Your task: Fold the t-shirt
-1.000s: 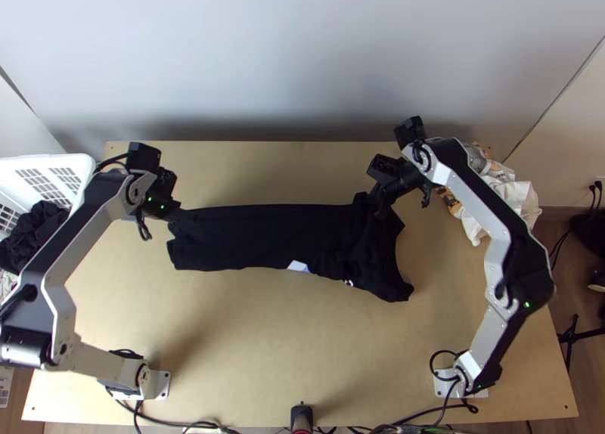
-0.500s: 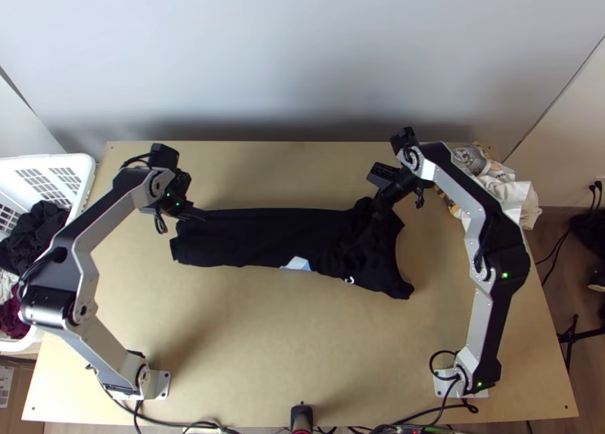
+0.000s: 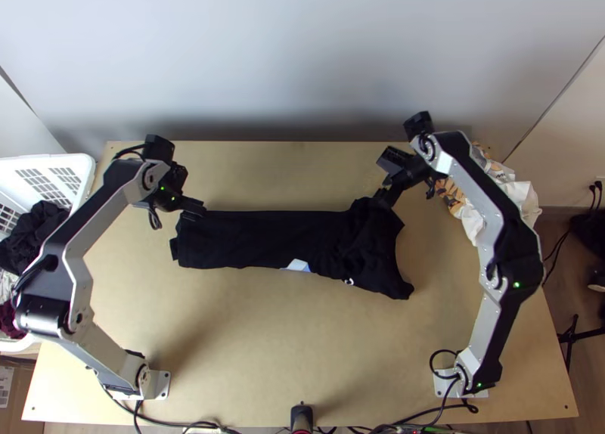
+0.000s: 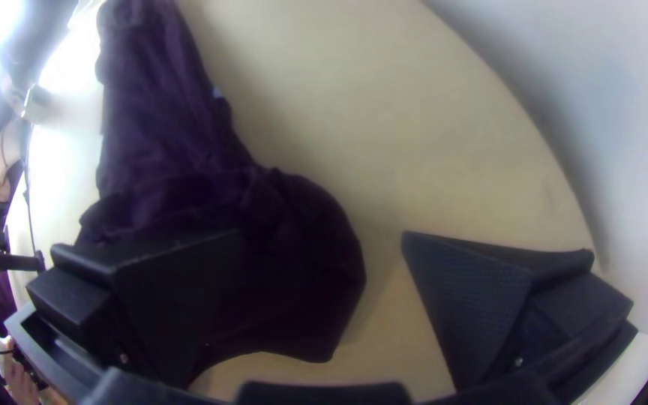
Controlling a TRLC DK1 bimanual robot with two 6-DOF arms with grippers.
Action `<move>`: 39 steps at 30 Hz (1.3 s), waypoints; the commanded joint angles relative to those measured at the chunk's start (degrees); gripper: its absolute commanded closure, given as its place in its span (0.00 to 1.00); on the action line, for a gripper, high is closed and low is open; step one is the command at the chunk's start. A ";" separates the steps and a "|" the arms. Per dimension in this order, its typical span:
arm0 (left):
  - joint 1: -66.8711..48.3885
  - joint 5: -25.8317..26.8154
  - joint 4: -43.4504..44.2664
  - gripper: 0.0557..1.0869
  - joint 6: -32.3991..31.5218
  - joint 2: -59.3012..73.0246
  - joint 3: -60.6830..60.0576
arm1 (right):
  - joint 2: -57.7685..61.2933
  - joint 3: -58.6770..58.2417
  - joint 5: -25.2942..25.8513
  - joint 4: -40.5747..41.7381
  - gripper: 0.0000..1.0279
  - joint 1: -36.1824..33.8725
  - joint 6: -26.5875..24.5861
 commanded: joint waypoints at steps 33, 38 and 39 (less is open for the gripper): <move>-5.38 8.76 -6.72 0.13 -3.80 -4.05 -2.38 | -8.25 -23.49 0.92 3.89 0.04 17.37 6.65; -5.12 8.76 -6.72 0.13 -3.54 -3.61 -3.18 | -10.54 -23.67 1.18 3.63 0.04 11.75 4.98; -5.03 8.76 -6.72 0.13 -3.45 -3.53 -3.44 | -10.97 -23.67 1.18 3.28 0.04 10.34 4.19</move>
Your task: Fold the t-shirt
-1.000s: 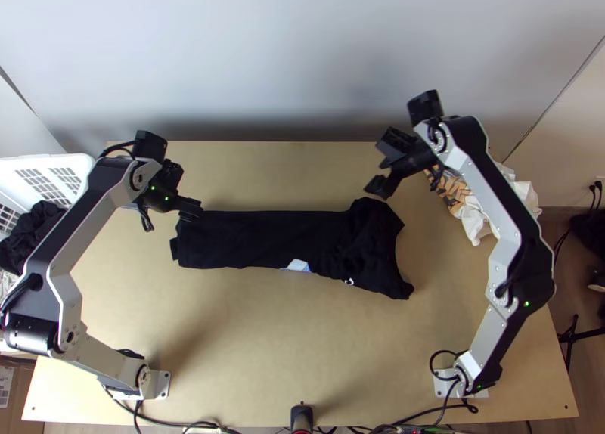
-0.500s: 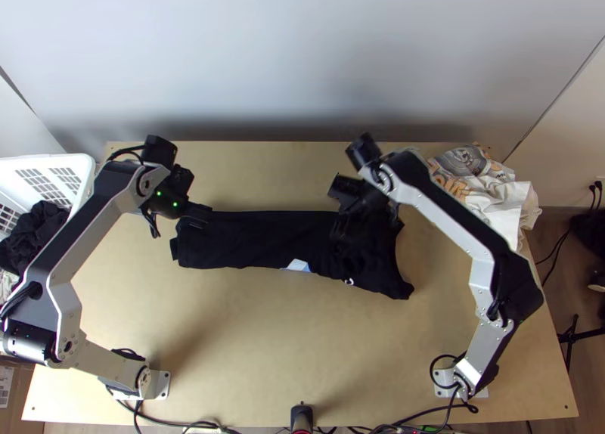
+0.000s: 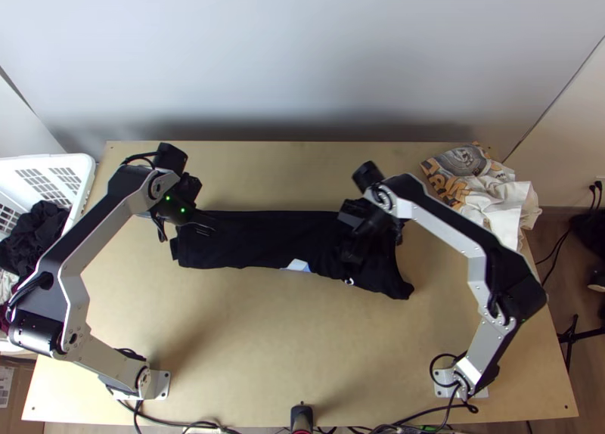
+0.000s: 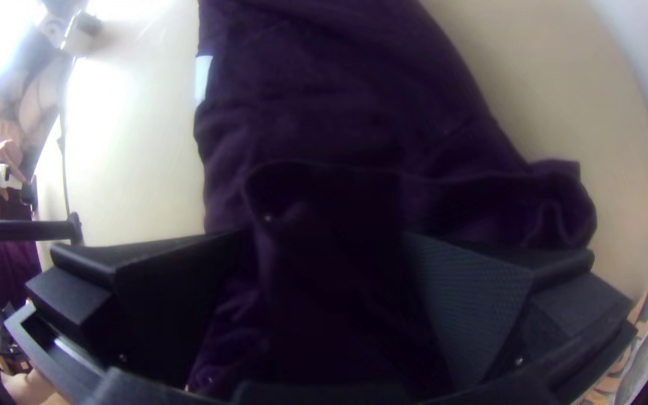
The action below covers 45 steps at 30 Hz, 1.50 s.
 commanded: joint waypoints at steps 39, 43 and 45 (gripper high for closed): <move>4.06 -0.66 -3.40 0.13 2.22 -1.70 -2.37 | -11.33 2.32 4.90 -4.22 0.04 -31.37 -5.82; 5.29 -4.00 -4.10 0.13 2.66 -1.70 -2.37 | -13.44 1.79 4.90 -4.22 0.04 -29.61 -5.29; 6.00 -5.32 -3.93 0.13 2.57 -1.44 -2.29 | -13.97 1.36 4.90 -4.31 0.04 -28.46 -4.59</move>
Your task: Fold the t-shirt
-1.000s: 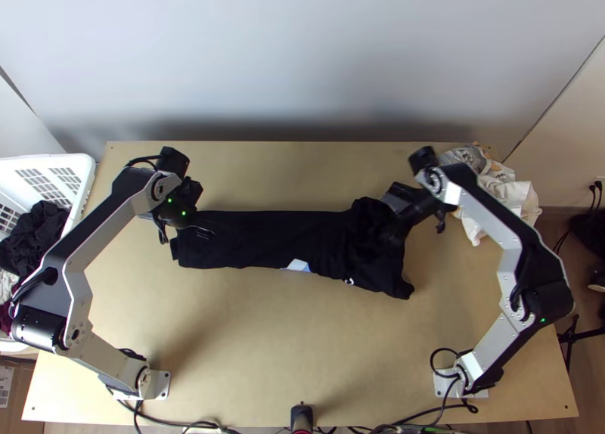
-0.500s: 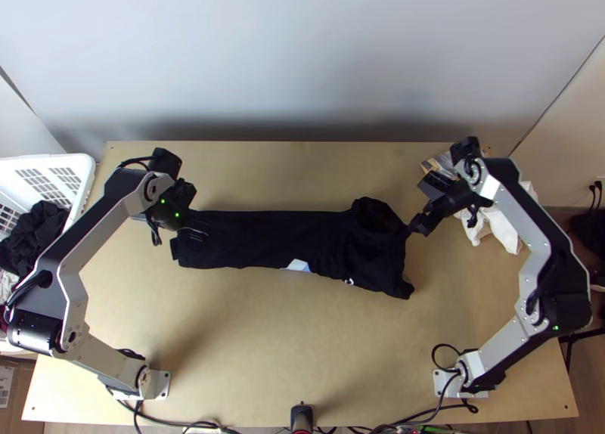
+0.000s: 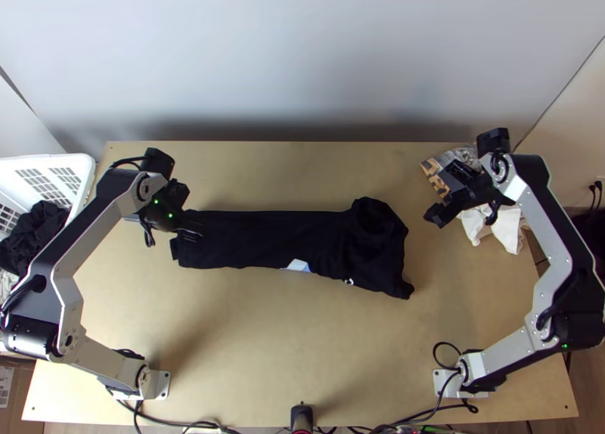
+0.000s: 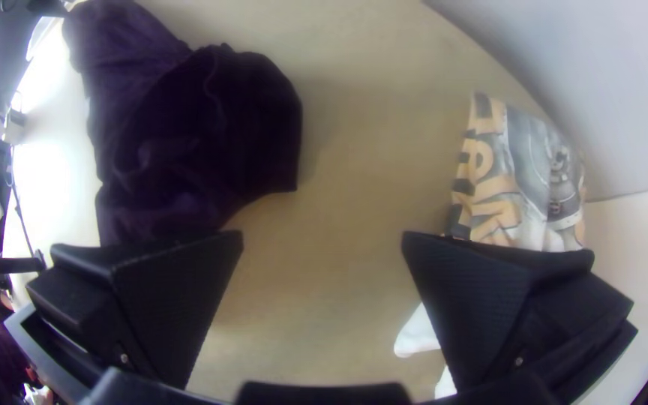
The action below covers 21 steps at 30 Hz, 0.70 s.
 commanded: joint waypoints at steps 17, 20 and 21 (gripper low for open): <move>1.93 -5.75 2.01 0.12 -3.83 9.16 1.15 | -10.93 1.10 0.03 -2.35 0.04 15.26 5.42; 1.49 -5.31 2.98 0.12 -4.53 10.75 1.24 | -12.60 0.93 0.03 -3.15 0.04 18.42 5.77; 1.32 -5.04 3.15 0.12 -4.88 11.36 1.24 | -12.86 0.84 0.03 -3.50 0.04 19.12 5.86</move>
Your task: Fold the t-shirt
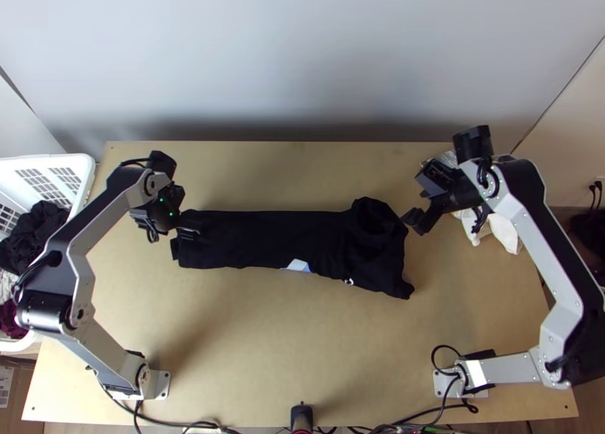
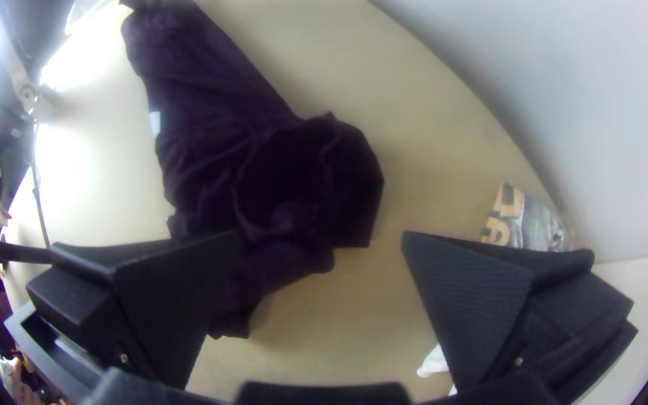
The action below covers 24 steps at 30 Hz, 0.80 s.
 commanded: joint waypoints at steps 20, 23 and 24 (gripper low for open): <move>-0.52 4.88 2.37 0.39 -2.70 7.43 -1.15 | -2.56 -1.55 0.03 -1.82 0.04 18.86 4.41; -0.26 6.37 2.81 0.59 -2.79 7.16 -1.24 | -0.10 -3.14 0.03 -1.82 0.04 19.13 4.06; -0.26 6.46 3.34 0.69 -2.79 6.90 -1.24 | 0.78 -4.02 0.03 -0.85 0.04 19.13 3.89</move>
